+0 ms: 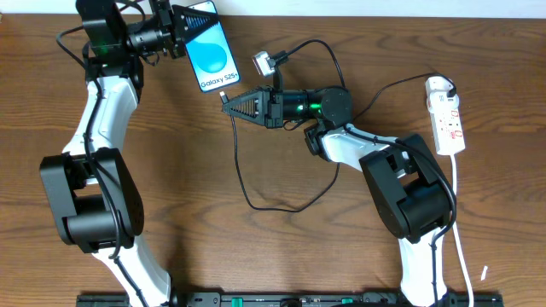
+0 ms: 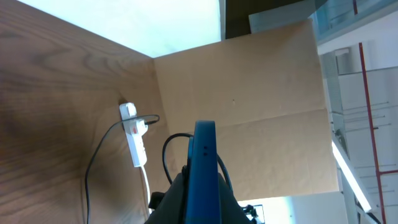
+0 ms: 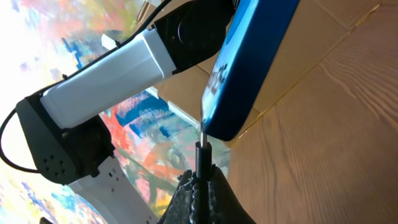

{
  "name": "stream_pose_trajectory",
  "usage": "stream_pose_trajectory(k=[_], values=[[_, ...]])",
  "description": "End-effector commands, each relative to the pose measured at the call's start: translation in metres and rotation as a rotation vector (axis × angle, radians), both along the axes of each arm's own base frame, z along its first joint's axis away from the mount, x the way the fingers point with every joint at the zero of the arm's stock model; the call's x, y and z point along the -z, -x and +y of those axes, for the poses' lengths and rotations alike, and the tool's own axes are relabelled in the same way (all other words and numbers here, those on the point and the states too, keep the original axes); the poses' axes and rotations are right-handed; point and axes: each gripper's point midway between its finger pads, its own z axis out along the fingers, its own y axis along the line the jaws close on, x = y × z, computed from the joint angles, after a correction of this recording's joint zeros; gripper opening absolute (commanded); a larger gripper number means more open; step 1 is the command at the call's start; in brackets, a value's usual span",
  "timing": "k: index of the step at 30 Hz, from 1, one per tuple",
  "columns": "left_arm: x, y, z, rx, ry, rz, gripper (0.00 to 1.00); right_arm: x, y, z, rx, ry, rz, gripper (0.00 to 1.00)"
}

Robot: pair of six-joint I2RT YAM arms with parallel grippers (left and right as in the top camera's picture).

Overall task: Plug charger to phone and switch on socket
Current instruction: 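Align the USB-C plug under the phone's bottom port with the right gripper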

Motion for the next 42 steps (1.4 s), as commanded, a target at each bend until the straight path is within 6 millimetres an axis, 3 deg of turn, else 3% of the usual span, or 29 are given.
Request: stream_pose_trajectory(k=[1,42], values=[[-0.0186,0.0089,0.0005,0.017,-0.010,-0.060,0.07,-0.0017,-0.0028,-0.0021,0.014,-0.009,-0.035,0.01],[-0.0171,0.0136,-0.0014,0.046,-0.018,-0.079,0.07,-0.0021,-0.0088,-0.0016,0.042,-0.015,-0.018,0.01]])
